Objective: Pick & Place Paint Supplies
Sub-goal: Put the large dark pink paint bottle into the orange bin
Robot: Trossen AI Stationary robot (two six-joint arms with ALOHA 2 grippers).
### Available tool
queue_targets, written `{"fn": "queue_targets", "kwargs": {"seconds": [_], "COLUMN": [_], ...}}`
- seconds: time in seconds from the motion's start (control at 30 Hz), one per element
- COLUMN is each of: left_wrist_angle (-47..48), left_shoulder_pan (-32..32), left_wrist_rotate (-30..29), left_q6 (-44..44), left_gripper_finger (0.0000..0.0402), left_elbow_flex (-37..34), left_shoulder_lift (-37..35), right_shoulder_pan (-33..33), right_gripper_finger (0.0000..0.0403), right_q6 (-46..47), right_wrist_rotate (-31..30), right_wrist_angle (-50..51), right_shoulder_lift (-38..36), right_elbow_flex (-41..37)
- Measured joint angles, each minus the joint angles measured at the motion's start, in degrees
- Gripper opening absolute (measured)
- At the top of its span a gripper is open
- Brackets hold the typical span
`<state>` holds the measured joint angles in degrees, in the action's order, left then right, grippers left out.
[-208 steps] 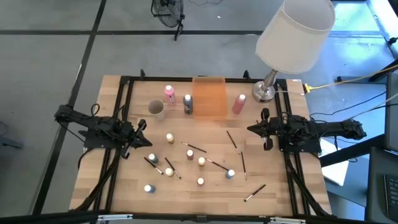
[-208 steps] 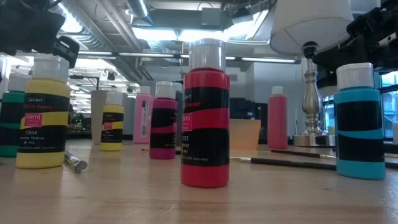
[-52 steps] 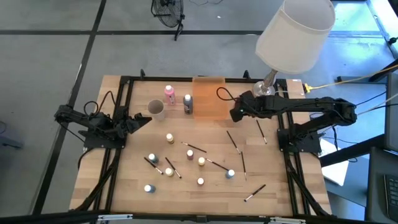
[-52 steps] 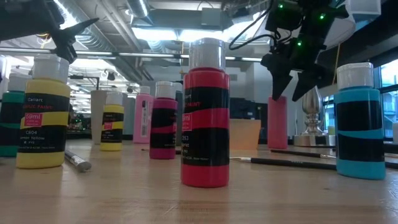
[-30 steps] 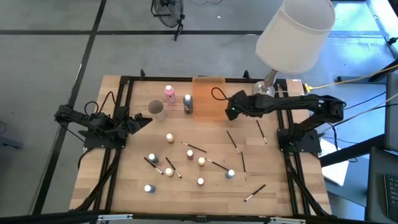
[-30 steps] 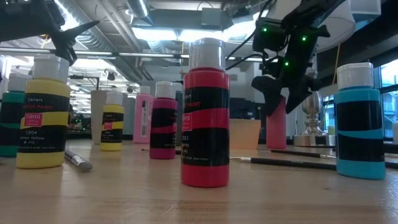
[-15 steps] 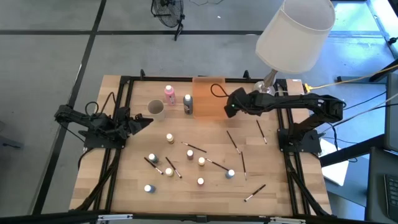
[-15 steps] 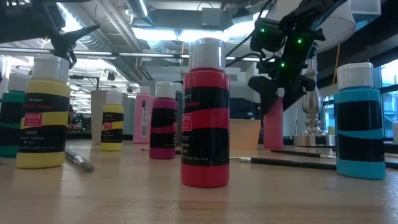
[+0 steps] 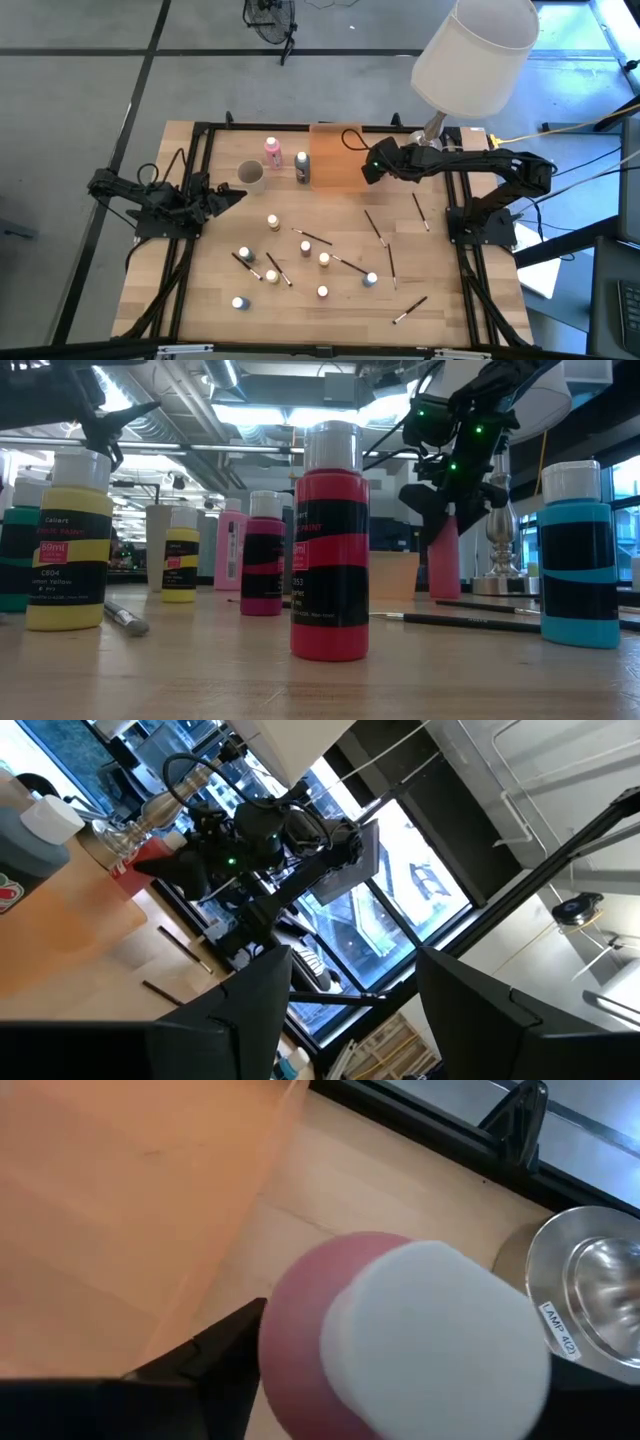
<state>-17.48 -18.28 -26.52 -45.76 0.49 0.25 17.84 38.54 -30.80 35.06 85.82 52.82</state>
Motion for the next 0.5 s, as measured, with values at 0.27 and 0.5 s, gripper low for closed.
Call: {"fn": "queue_targets", "kwargs": {"seconds": [0.27,0.5], "left_wrist_angle": [1.3,1.4], "left_shoulder_pan": [0.0,0.0], "left_wrist_rotate": [0.0,0.0], "left_q6": [0.0,-0.1], "left_gripper_finger": [0.0212,0.0214], "left_elbow_flex": [0.0,0.0], "left_shoulder_lift": [0.0,0.0], "right_shoulder_pan": [0.2,0.1], "right_gripper_finger": [0.0207,0.0204], "right_q6": [-0.1,-0.4], "right_wrist_rotate": [1.5,2.1], "right_wrist_angle": [-0.1,0.3], "right_shoulder_lift": [0.0,-0.1], "right_elbow_flex": [0.1,0.1]}}
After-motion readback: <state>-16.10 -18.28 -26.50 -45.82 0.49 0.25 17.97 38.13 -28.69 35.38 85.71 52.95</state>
